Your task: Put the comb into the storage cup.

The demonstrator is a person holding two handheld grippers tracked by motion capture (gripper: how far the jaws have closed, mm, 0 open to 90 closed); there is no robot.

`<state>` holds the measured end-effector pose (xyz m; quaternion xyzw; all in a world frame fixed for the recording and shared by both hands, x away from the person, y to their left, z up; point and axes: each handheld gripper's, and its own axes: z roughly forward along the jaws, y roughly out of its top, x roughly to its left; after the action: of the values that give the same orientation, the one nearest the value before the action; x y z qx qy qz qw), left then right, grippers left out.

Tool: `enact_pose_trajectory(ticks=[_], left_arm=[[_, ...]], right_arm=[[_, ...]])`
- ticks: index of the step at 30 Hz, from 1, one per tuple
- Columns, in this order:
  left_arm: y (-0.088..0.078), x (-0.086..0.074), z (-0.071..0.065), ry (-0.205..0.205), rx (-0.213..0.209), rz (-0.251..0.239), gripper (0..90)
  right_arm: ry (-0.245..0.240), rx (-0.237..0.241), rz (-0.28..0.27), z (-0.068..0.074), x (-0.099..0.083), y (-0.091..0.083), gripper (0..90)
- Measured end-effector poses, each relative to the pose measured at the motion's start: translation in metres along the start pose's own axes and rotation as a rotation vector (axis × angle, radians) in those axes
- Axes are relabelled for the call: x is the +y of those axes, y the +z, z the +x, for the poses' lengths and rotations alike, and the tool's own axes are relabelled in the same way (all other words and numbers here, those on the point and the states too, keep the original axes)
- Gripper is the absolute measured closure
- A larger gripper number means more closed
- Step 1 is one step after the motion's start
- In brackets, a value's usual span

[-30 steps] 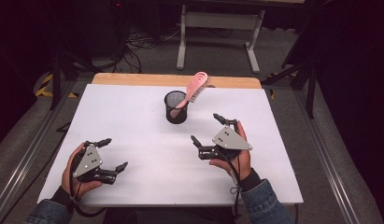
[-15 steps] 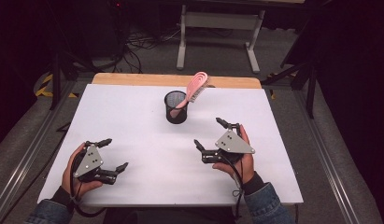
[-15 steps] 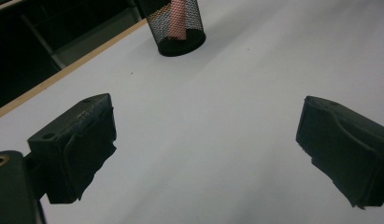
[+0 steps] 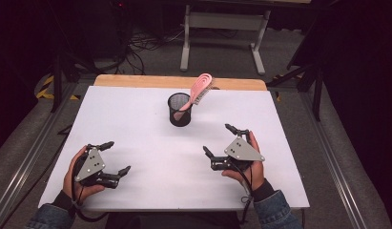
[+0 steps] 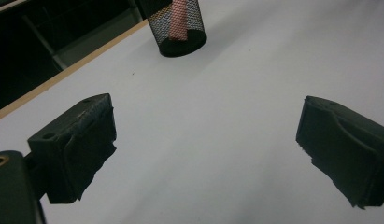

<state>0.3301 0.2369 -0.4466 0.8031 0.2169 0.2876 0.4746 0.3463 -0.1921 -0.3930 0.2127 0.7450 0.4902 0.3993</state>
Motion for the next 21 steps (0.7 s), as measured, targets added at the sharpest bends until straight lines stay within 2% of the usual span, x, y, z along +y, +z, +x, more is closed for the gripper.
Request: enact_pose_trajectory(ticks=[6,21], left_arm=[[0.0,0.0,0.0,-0.001,-0.001,-0.002,5.9],[0.0,0.0,0.0,0.002,-0.002,0.002,5.9]], right_arm=[[-0.007,-0.011,0.012,-0.001,-0.006,-0.003,5.2],[0.026,-0.028,0.028,-0.006,-0.024,-0.013,5.2]])
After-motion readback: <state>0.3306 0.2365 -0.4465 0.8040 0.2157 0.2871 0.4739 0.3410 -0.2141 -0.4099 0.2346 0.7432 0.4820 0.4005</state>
